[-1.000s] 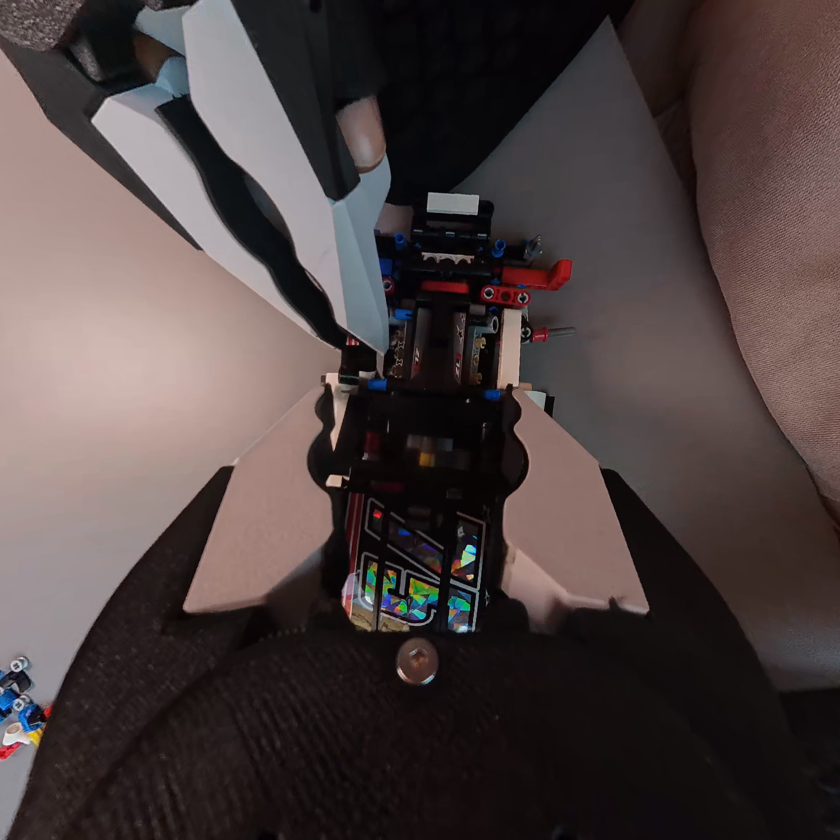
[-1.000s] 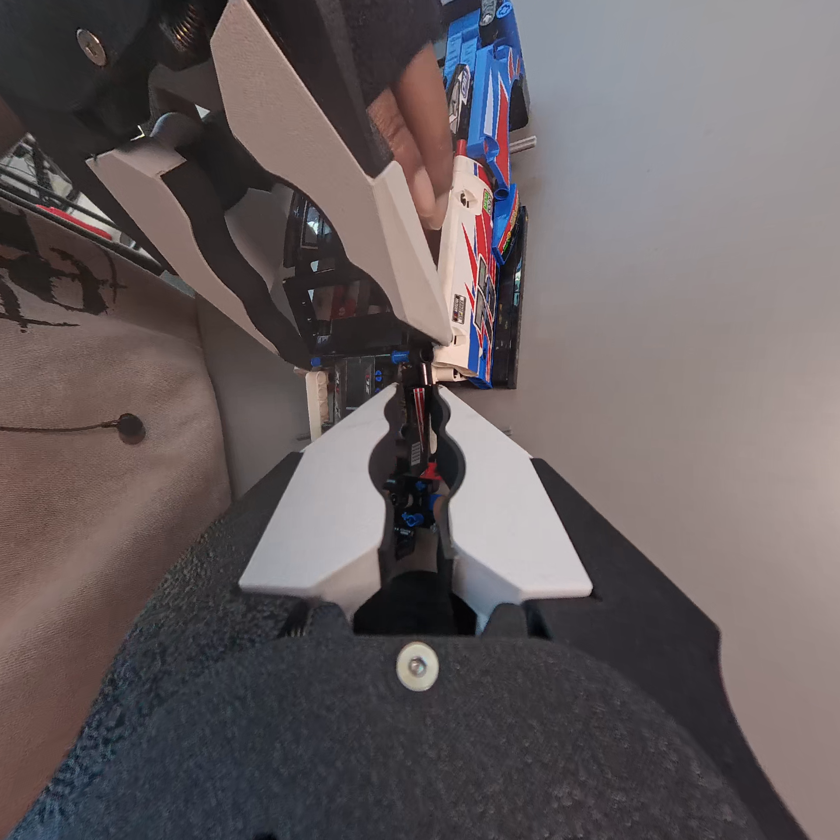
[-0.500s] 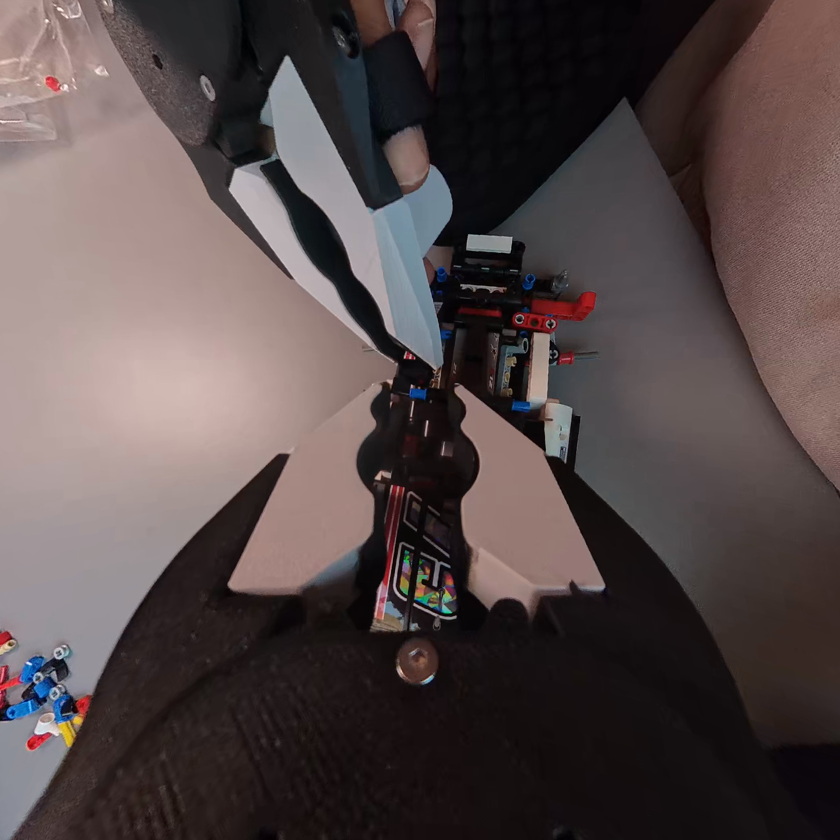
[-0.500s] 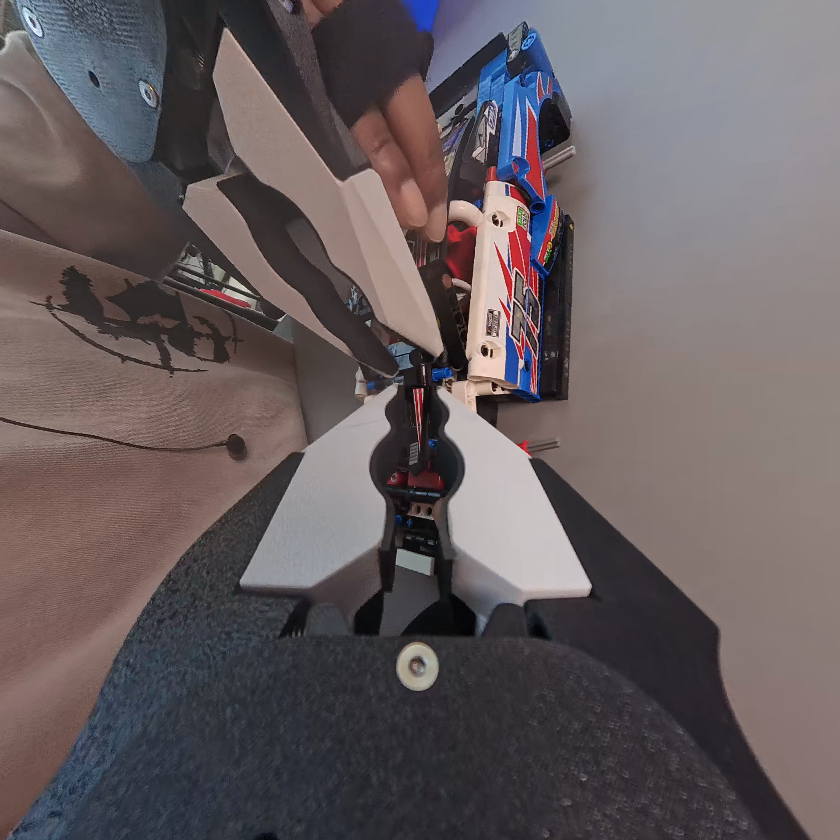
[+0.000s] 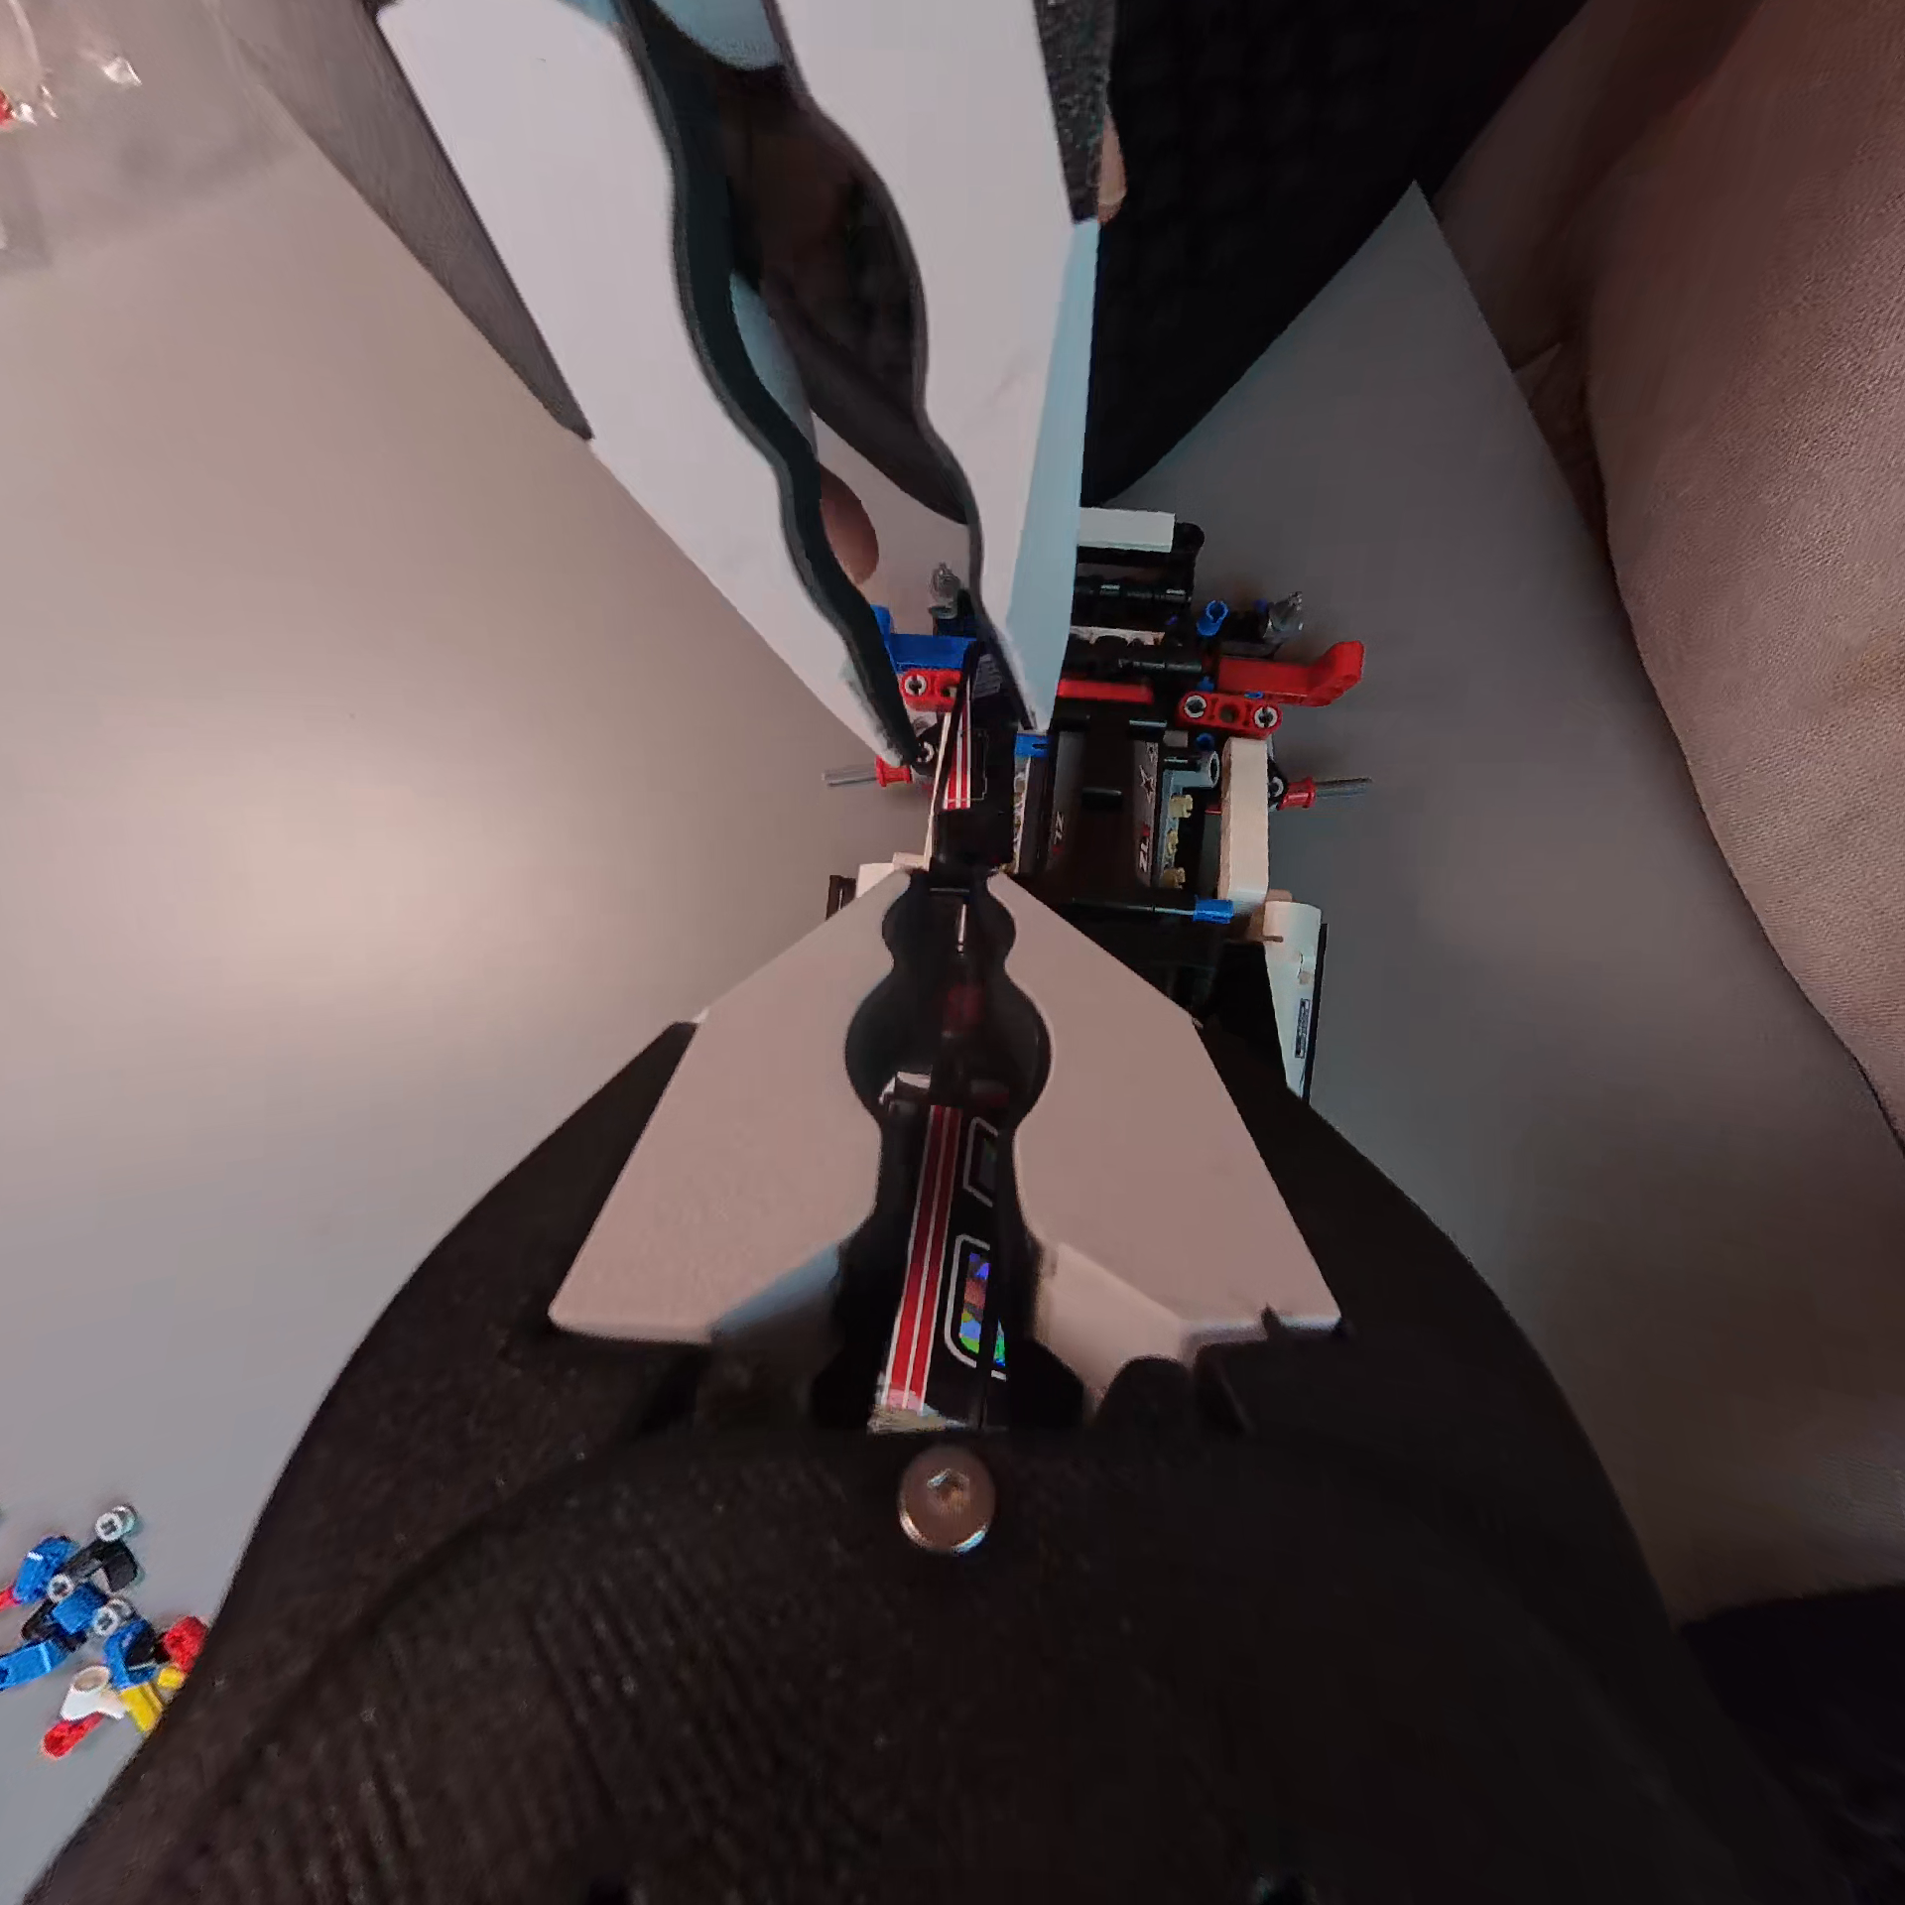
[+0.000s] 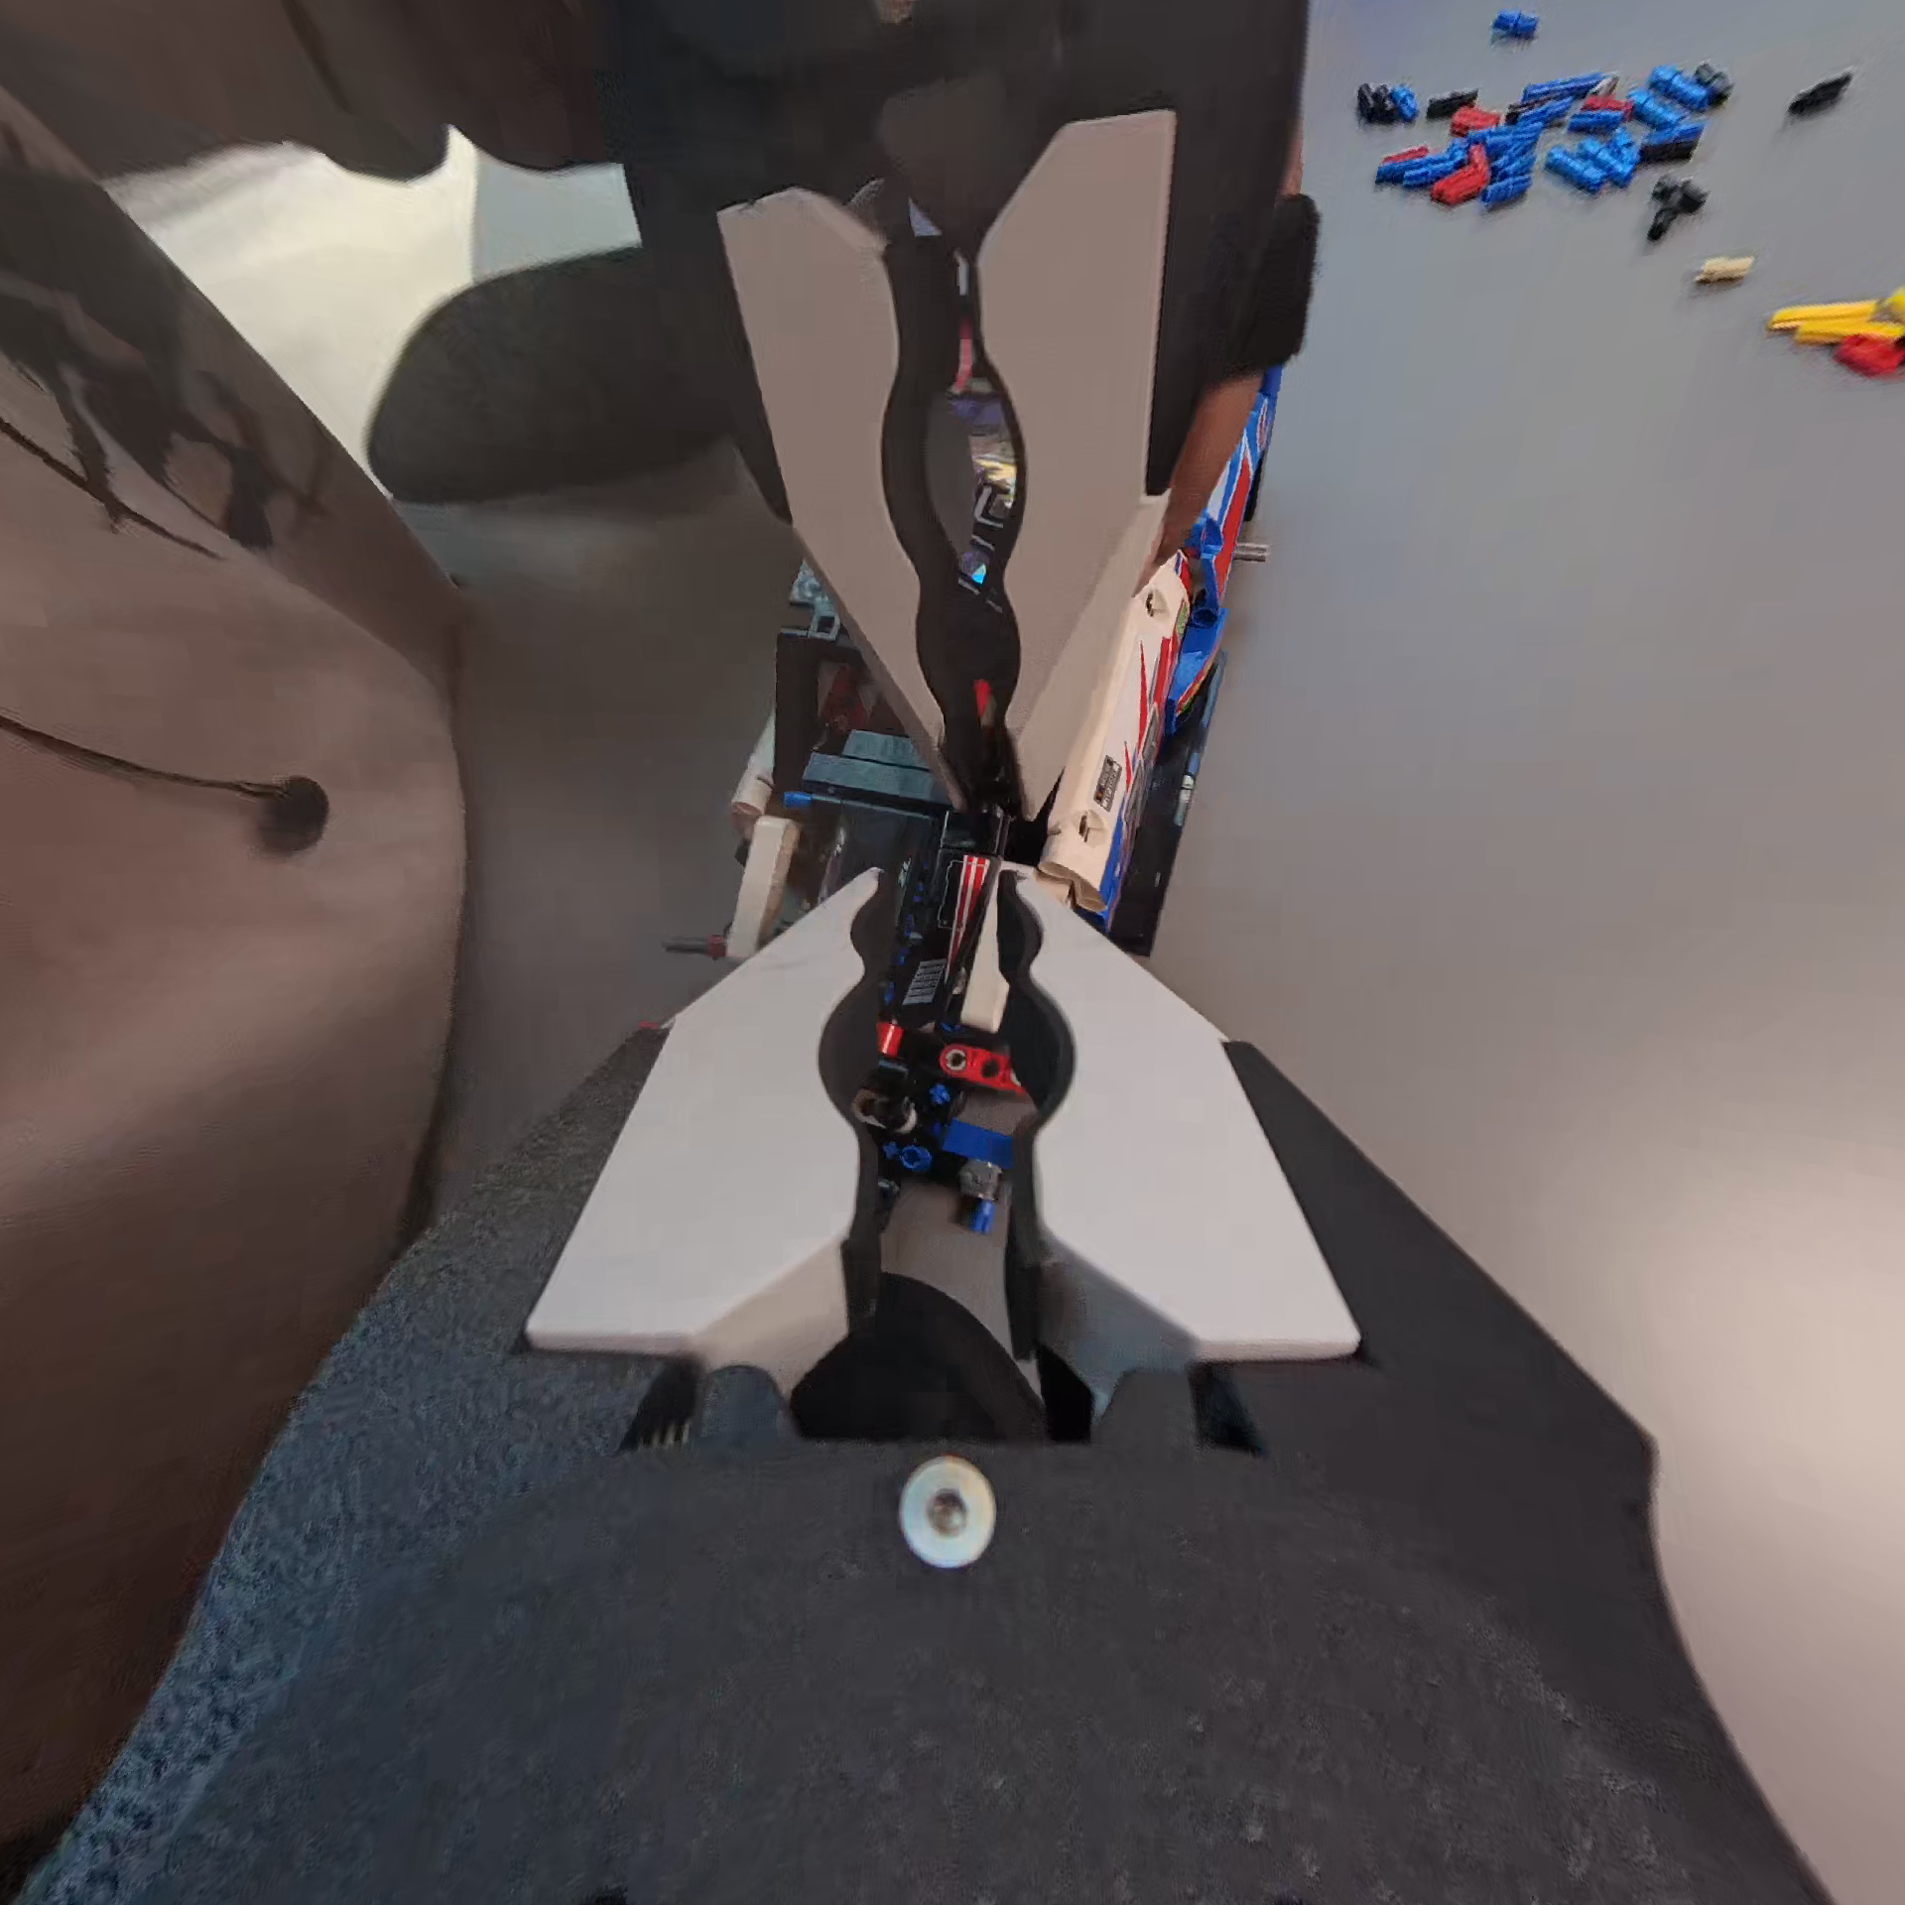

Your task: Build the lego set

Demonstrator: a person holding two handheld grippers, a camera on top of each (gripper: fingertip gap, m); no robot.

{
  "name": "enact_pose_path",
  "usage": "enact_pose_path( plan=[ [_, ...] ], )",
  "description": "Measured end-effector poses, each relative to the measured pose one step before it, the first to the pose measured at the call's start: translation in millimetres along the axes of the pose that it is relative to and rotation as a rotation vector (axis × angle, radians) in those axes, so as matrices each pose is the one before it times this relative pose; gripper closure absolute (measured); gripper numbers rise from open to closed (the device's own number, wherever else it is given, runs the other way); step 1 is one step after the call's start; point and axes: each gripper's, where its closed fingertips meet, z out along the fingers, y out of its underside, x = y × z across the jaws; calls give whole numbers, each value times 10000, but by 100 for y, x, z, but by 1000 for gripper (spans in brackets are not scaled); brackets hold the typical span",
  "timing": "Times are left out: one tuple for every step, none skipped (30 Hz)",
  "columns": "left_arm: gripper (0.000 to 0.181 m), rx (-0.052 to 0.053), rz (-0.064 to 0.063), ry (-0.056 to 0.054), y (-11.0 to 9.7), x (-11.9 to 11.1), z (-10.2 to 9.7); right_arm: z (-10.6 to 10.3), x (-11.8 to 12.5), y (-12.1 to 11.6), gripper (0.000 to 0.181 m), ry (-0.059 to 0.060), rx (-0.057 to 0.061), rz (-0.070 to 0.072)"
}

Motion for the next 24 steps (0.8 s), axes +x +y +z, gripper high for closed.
enact_pose_path(
  plan=[
    [175, -40, -9, 94, -19, -14, 93, 24, 205, 269, 163, 471, -366, -547],
    [175, -46, -16, 108, 1, -1, 90, 103, 40, 297, 163, 316, -338, -443],
    [175, -61, -4, 96, 26, -16, 99, 135, -135, 126, 164, 139, -168, -250],
    [175, -33, 16, 67, 10, -17, 88, 185, -75, 83, 166, 81, -95, -19],
    [175, -6, 12, 54, -39, -4, 65, 195, 109, 119, 169, 115, -104, 99],
    [175, 12, -11, 67, -61, 38, 62, 144, 90, 54, 170, 63, -17, 96],
    [175, -43, -4, 15, 52, -31, 59, 82, -66, 30, 173, -68, 11, 139],
    [175, -47, 1, 1, 88, -15, 60, 46, 43, 3, 178, -2, 13, 168],
    [175, 24, -24, 23, 0, 29, 55, 22, 117, 41, 181, 41, -11, 144],
    [175, 46, -44, 50, -17, 66, 37, 29, -16, 14, 181, -35, -2, 140],
    [175, 27, -9, 50, 34, 102, 31, 48, 46, -18, 181, 5, 12, 167],
    [175, 7, 21, -8, 49, 19, 14, 28, 127, -2, 181, 68, 5, 97],
    [175, 21, 6, -3, 2, -3, -30, 0, 28, 8, 175, 11, -30, -6],
    [175, -21, 11, -7, 63, -22, -37, -43, 51, -59, 170, 31, 6, -22],
    [175, -19, 2, -17, 46, -57, -14, -43, -40, -49, 167, -33, -11, 3],
    [175, 18, -7, 1, 5, -37, -7, 4, -206, 6, 165, -142, -58, 52],
    [175, 10, -7, 38, -9, 27, 3, 82, -95, 32, 164, -69, -86, 66],
    [175, -2, 11, 34, 7, 20, 8, 129, -25, 80, 164, 7, -96, -12],
    [175, -12, 12, 22, -6, -4, 18, 182, 48, 120, 165, 54, -108, -46],
    [175, -44, 11, -2, 41, -57, 18, 190, -57, 78, 168, -14, -88, -3],
    [175, -57, 11, 48, 64, 13, 17, 130, -44, -4, 168, -37, -32, 71],
    [175, -33, -11, 5, 39, -45, -7, 18, 36, -33, 168, -14, -5, 69],
    [175, 7, -38, -51, 13, -107, -22, -26, 111, -6, 169, 13, 0, 111],
    [175, 48, -97, -85, -24, -148, -31, -11, 155, 23, 169, 41, -6, 123]
  ],
)
